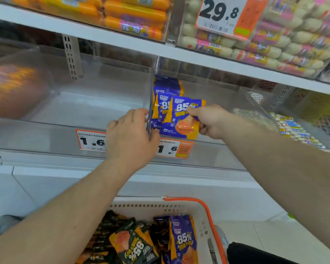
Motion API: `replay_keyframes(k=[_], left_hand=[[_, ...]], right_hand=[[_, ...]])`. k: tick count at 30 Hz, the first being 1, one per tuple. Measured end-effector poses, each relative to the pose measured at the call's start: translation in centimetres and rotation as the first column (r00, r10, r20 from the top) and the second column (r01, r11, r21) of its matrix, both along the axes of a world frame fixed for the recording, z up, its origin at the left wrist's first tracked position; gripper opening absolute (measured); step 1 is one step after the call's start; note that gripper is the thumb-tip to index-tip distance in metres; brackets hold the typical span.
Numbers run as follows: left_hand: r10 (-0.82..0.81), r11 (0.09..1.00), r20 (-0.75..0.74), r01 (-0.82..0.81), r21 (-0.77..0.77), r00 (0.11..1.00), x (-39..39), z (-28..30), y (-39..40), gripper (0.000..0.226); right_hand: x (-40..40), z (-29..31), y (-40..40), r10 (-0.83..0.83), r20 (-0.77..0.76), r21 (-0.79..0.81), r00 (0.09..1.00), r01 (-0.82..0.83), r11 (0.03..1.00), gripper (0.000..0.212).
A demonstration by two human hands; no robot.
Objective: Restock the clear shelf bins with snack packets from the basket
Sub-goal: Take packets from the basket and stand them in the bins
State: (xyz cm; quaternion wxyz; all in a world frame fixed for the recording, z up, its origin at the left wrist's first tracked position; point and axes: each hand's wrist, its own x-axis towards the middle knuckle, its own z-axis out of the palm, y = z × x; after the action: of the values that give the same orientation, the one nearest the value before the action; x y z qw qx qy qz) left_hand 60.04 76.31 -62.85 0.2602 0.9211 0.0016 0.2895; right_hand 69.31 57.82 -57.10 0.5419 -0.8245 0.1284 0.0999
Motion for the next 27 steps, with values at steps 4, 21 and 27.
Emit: replay_keyframes(k=[4, 21, 27], left_hand=[[0.035, 0.998, 0.047, -0.037, 0.05, 0.998, 0.2, -0.4, 0.0, 0.043], [-0.248, 0.964, 0.43, 0.266, 0.02, 0.868, -2.0, -0.4, -2.1, 0.038], [-0.454, 0.891, -0.359, 0.421, -0.172, 0.815, -5.6, -5.8, -5.2, 0.021]], right_hand=[[1.6, -2.4, 1.7, 0.149, -0.19, -0.136, 0.97, -0.177, 0.975, 0.023], [-5.6, -0.6, 2.3, 0.314, 0.5, -0.723, 0.807, 0.19, 0.665, 0.019], [-11.0, -8.4, -1.1, 0.536, 0.774, -0.597, 0.338, 0.11, 0.794, 0.015]])
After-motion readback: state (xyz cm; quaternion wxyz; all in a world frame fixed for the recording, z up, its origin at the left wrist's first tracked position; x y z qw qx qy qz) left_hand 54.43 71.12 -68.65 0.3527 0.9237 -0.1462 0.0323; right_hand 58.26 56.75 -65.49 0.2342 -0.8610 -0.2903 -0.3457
